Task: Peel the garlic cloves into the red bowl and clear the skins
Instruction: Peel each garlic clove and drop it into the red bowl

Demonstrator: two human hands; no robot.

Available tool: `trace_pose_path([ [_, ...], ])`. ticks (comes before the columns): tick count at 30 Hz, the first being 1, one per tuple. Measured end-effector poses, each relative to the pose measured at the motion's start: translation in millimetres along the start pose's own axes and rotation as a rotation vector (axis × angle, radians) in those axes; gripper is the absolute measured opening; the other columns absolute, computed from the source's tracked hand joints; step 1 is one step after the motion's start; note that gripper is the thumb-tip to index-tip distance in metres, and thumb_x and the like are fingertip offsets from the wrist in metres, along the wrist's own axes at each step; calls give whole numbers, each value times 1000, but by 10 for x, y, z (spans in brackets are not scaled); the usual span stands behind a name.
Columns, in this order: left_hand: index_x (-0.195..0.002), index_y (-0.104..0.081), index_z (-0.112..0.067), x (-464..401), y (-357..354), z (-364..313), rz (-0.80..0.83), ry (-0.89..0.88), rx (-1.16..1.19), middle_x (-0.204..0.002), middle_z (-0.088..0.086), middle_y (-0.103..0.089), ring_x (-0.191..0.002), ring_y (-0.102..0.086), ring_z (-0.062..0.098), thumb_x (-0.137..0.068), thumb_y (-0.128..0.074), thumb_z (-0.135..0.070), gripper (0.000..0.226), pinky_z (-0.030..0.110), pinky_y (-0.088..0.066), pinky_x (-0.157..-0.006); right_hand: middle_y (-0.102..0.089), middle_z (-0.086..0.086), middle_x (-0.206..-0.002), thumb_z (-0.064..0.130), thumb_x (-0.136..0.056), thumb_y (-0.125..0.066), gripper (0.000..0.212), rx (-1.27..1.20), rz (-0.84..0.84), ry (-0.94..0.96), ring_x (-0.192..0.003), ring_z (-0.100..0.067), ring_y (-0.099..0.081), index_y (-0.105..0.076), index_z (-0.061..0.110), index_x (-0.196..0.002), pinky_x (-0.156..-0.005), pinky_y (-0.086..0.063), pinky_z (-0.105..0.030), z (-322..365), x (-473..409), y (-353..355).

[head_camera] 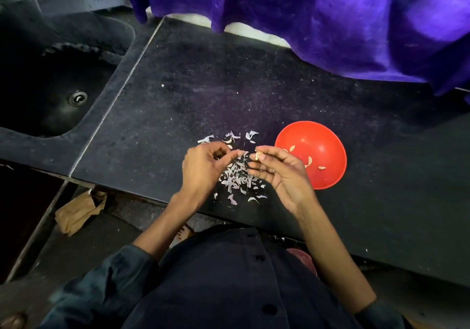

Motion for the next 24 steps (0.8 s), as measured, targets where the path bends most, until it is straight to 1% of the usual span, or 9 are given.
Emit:
trace_pose_path([
  [3, -97, -75, -32, -11, -32, 23, 62, 1, -8, -73, -11, -73, -59, -62, 5, -89, -68, -34, 11, 39, -58, -68, -69, -13, -88, -4, -90, -57, 16, 90, -24, 47, -75, -19, -68, -68, 4, -100, -68, -59, -30, -15, -2, 31],
  [5, -107, -73, -27, -2, -66, 15, 90, -8, -61, -83, -5, -75, -67, -67, 16, -92, -66, -24, 17, 41, -58, -73, -66, -13, -87, -3, -89, -59, 18, 149, -42, 72, -74, -17, -65, -69, 5, -102, -72, -60, -32, -37, -7, 54],
  [7, -98, -73, -27, 3, -70, -20, 88, 8, -185, -81, -5, -73, -71, -67, 18, -88, -69, -35, 14, 36, -55, -73, -66, -9, -83, -2, -88, -62, 18, 194, -56, 67, -71, -14, -64, -68, 2, -105, -76, -61, -37, -59, -15, 79],
  [10, -86, -73, -28, 19, -84, -89, 92, -9, -302, -74, -6, -71, -73, -65, 18, -86, -64, -51, 24, 32, -49, -69, -67, -4, -75, -2, -86, -66, 11, 237, -62, 64, -65, -13, -64, -68, 0, -96, -71, -61, -38, -84, -25, 110],
  [12, -105, -73, -31, 34, -123, -135, 130, -48, -266, -93, -5, -74, -88, -68, 21, -94, -59, -37, 18, 35, -52, -76, -65, -6, -75, -1, -83, -68, 8, 292, -80, 76, -60, -12, -64, -65, 1, -90, -62, -61, -30, -92, -28, 131],
  [15, -130, -59, -29, 33, -256, -188, 239, -138, -250, -124, -5, -66, -107, -64, 19, -95, -58, -15, 38, 38, -51, -89, -65, -9, -76, -4, -87, -63, 11, 367, -98, 79, -56, -10, -64, -65, -3, -98, -55, -57, -23, -89, -22, 221],
  [19, -133, -55, -22, 33, -446, -284, 299, -186, -208, -124, -1, -63, -102, -65, 21, -91, -59, -6, 45, 43, -51, -89, -69, 2, -78, -1, -93, -58, 20, 504, -184, 147, -61, -8, -63, -69, 12, -103, -57, -57, -22, -45, -18, 440],
  [22, -130, -56, -20, 26, -545, -372, 295, -213, -201, -124, 1, -63, -94, -66, 21, -90, -61, -7, 42, 43, -52, -87, -69, -6, -90, 4, -89, -66, 17, 627, -270, 215, -63, -11, -64, -70, 16, -100, -56, -56, -20, 36, -13, 596],
  [24, -128, -57, -19, 16, -602, -414, 294, -229, -206, -124, 2, -63, -90, -66, 21, -89, -63, -7, 41, 42, -53, -86, -69, -6, -87, 5, -87, -70, 14, 700, -300, 243, -60, -13, -65, -70, 16, -96, -53, -55, -20, 101, -9, 684],
])
Point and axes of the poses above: each hand's wrist, its own x-axis away from the middle knuckle, its own y-axis out of the back of the hand, z = x × y, the point moved 1 cm from there along -x, towards the middle knuckle
